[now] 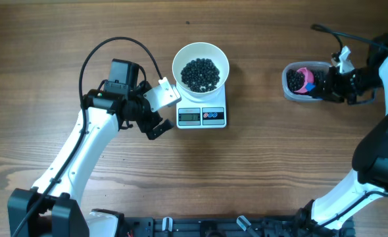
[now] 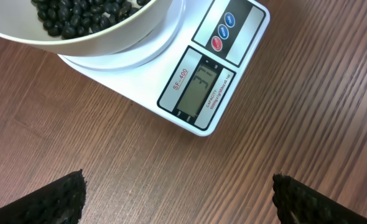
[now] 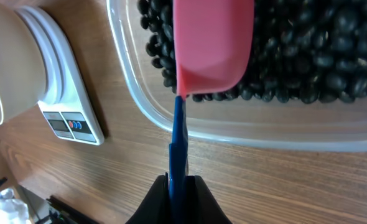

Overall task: Scoop item into bowl and weigh 150g on scale
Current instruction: 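Return the scoop to the tub and dip it into the beans, then lift the filled scoop and carry it over the white bowl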

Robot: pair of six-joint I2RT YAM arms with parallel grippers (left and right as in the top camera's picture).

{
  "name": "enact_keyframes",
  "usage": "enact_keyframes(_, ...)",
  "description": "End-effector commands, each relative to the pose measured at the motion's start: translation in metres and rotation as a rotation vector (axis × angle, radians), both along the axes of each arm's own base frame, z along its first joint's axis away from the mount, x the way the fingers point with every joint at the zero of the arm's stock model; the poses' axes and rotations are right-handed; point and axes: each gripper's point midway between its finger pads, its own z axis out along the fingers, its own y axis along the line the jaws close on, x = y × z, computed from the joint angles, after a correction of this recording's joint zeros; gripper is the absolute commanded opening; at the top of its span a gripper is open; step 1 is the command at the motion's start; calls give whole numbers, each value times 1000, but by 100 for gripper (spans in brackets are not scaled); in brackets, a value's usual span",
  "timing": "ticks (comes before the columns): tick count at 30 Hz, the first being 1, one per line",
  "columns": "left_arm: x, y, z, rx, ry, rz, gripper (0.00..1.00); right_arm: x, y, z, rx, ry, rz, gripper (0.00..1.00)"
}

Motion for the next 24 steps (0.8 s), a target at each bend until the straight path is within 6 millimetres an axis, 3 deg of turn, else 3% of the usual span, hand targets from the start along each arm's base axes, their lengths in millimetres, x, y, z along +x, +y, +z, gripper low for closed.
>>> enact_keyframes(1,1,-3,1,-18,0,-15,100,-10,-1,-24,-15,96,-21,4)
enact_keyframes(5,1,-3,1,-18,0,-15,100,-15,3,-22,6,111,-16,4)
enact_keyframes(11,1,-3,1,-18,0,-15,100,-4,10,2,209,-18,-38,4)
enact_keyframes(19,1,-3,1,-18,0,-15,100,-1,-23,13,282,-110,-137,4)
enact_keyframes(24,1,-3,1,-18,0,-15,100,-6,-21,26,350,-170,-105,4)
